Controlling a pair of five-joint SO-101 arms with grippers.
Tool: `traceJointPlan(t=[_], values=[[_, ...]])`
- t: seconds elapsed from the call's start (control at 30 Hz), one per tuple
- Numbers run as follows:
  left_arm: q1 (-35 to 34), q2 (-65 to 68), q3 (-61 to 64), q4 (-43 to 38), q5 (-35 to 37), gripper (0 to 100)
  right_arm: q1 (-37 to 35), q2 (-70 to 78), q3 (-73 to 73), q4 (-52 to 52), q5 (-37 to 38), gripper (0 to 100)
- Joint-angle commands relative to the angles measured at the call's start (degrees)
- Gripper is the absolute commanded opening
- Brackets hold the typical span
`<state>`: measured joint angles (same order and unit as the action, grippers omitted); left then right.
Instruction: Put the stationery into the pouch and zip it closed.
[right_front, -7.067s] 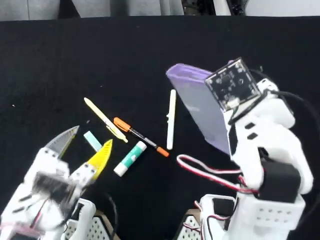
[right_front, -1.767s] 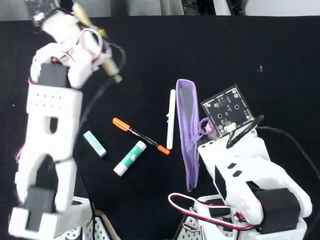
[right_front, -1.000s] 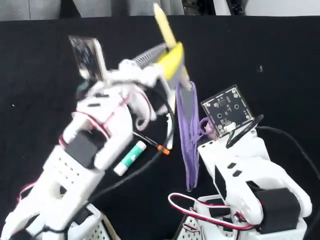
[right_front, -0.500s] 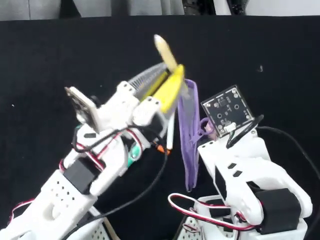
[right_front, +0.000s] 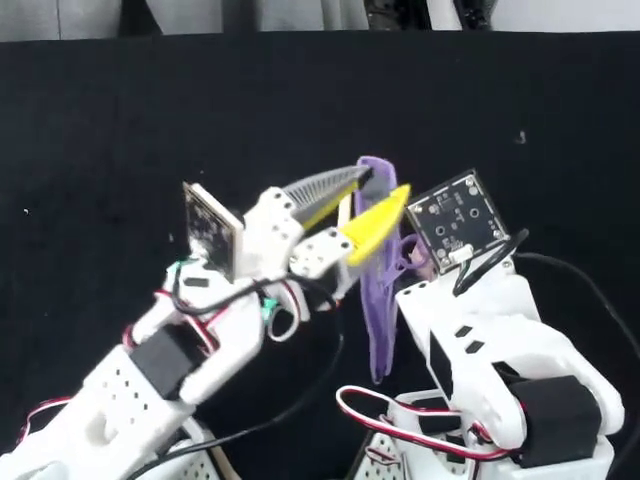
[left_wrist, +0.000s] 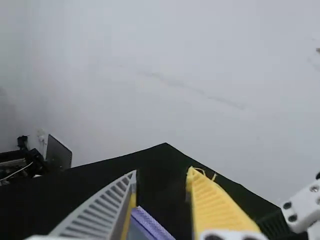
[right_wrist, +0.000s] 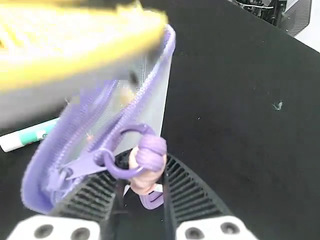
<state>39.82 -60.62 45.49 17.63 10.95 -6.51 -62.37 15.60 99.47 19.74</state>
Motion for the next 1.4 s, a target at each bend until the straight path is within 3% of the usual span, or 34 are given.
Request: traceJointPlan(t=[0.0,0.1,0.27,0.43,0.7,0.9,1.2,1.37], values=[[-6.5,-1.1,-14.2,9.9,0.4,19,0.9,-0.7,-0.1,1.1,-0.5,1.1],[-14.5,-0.5,-22.4,16.4,1.8,19,0.9,-0.7,1.4,0.9,-0.5,1.1],[-29.4,1.6,-28.8,26.1,11.5,19,1.0,-0.7,3.6,-0.1,-0.5,1.1],[-33.7,15.2,-29.1,31.3,11.8,19,1.0,-0.7,3.6,-0.3,-0.6,1.1],[-29.2,40.2,-29.2,31.3,11.8,19,1.0,-0.7,3.6,-0.1,-1.8,1.1],[-21.1,55.9,-29.2,22.9,11.5,19,1.0,-0.7,3.5,-0.1,-2.5,1.1],[-14.4,74.5,-37.1,20.1,11.3,19,1.0,-0.7,3.5,-0.2,-2.5,1.1],[-11.7,81.6,-41.8,20.1,7.5,19,1.0,-0.7,3.5,-0.2,-2.5,1.1]])
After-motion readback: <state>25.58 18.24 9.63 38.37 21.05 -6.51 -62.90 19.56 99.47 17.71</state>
